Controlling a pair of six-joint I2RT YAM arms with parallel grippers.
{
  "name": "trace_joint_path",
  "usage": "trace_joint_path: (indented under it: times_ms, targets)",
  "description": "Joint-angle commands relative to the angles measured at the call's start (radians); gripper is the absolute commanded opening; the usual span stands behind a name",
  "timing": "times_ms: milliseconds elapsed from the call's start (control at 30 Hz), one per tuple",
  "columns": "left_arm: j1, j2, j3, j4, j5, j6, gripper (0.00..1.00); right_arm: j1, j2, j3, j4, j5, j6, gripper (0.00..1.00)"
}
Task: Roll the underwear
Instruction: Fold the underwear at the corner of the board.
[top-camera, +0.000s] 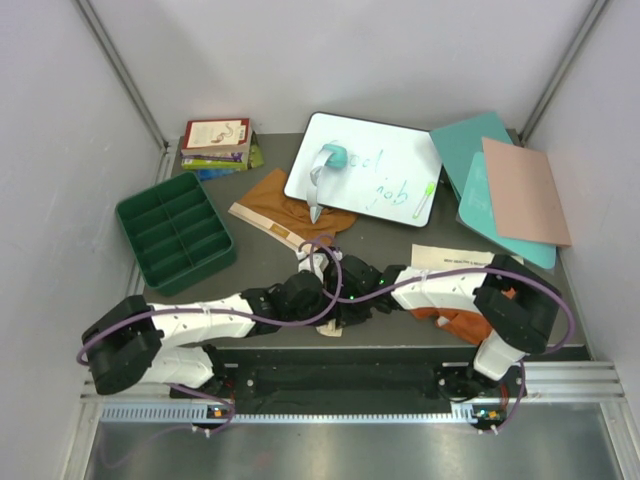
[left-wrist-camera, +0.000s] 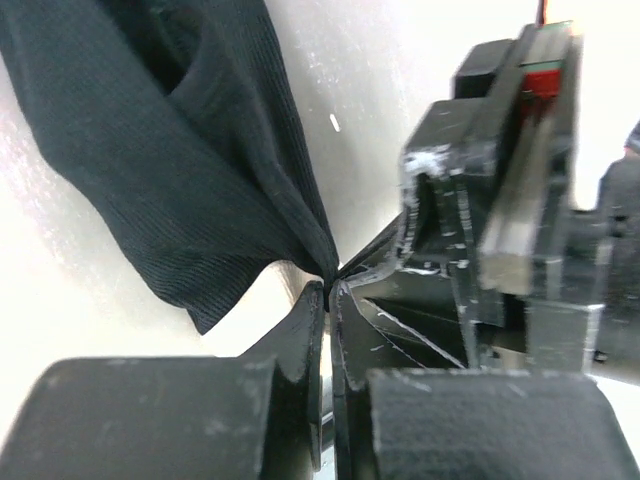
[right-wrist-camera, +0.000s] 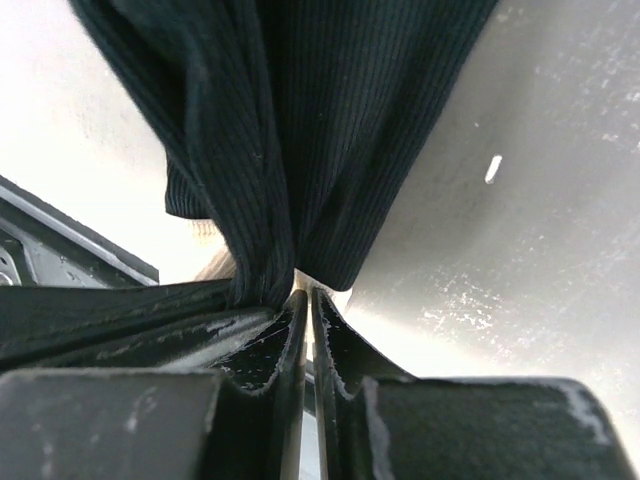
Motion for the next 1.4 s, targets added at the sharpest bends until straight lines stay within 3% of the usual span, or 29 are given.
trace_joint_path:
  times_ms: [0, 367, 600, 1000, 1367]
  targets:
    - [-0.022, 0.018, -0.032, 0.107, 0.006, -0.070, 0.00, 0.001, -0.001, -0.041, 0.001, 0.081, 0.005, 0.10]
    - [-0.028, 0.053, -0.051, 0.084, 0.007, -0.090, 0.00, -0.041, -0.138, -0.053, -0.084, 0.136, 0.011, 0.30]
    - [-0.034, 0.027, -0.089, 0.087, 0.003, -0.099, 0.00, -0.113, -0.217, -0.102, 0.033, 0.063, 0.016, 0.44]
    - [-0.036, -0.126, -0.227, 0.168, 0.015, -0.033, 0.00, -0.139, -0.113, -0.049, 0.241, -0.066, 0.037, 0.52]
    - [-0.034, -0.074, -0.215, 0.205, 0.037, -0.021, 0.00, -0.137, -0.069, -0.032, 0.299, -0.109, 0.038, 0.52]
